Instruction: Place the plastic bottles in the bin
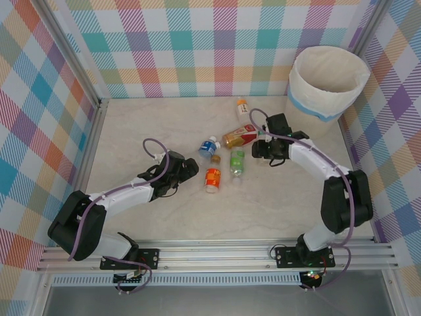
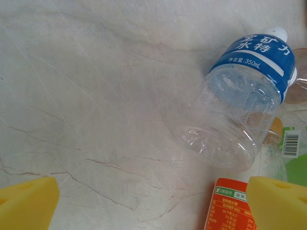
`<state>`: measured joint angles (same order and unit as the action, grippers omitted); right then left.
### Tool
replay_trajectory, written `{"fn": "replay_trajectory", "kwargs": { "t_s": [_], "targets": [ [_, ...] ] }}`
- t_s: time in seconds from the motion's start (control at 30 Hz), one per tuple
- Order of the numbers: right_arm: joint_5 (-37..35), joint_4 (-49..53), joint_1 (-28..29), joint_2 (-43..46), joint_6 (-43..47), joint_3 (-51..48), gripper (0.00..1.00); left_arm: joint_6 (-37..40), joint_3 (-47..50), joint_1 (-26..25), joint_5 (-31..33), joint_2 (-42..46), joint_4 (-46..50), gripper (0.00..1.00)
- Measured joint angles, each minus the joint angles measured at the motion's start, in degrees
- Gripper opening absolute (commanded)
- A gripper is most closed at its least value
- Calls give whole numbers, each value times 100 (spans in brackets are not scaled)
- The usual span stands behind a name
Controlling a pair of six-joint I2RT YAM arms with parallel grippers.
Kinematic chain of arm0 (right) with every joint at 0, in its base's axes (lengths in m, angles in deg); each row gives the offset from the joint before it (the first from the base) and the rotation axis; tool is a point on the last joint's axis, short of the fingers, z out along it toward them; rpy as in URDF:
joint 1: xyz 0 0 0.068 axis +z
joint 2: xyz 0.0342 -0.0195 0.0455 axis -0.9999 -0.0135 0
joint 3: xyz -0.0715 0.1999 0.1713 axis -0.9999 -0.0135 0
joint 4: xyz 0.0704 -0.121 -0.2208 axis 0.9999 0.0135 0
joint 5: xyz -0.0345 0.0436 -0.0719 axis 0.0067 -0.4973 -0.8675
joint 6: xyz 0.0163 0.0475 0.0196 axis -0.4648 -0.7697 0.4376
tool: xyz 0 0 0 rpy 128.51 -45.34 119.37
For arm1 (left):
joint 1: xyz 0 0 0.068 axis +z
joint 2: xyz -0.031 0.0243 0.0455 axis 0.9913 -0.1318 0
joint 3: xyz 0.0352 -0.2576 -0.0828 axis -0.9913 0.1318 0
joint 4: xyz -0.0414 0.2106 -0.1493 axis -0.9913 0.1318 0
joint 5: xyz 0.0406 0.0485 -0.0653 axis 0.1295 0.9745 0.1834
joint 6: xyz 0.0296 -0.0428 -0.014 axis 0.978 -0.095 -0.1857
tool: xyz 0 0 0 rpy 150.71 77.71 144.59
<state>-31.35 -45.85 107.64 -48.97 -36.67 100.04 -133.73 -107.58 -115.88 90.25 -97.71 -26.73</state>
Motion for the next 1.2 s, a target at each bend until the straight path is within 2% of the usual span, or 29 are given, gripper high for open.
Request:
{"fn": "replay_trajectory", "kwargs": {
  "t_s": [0.2, 0.47, 0.83, 1.07, 1.2],
  "targets": [
    [2, -632, 0, 857, 319, -35, 52, 2, 42, 2, 4, 55, -133, 100],
    [-46, -1722, -85, 1213, 544, 22, 51, 2, 164, 2, 52, 297, -240, 100],
    [413, -2253, -925, 798, 518, 1346, 51, 0, 350, 35, 232, 621, -267, 100],
    [785, -2695, -1613, 284, -55, 2013, 51, -4, 487, 37, 267, 699, -278, 100],
    [682, -2806, -1840, -166, -365, 2367, 52, -4, 516, 39, 267, 761, -278, 100]
  ]
}}
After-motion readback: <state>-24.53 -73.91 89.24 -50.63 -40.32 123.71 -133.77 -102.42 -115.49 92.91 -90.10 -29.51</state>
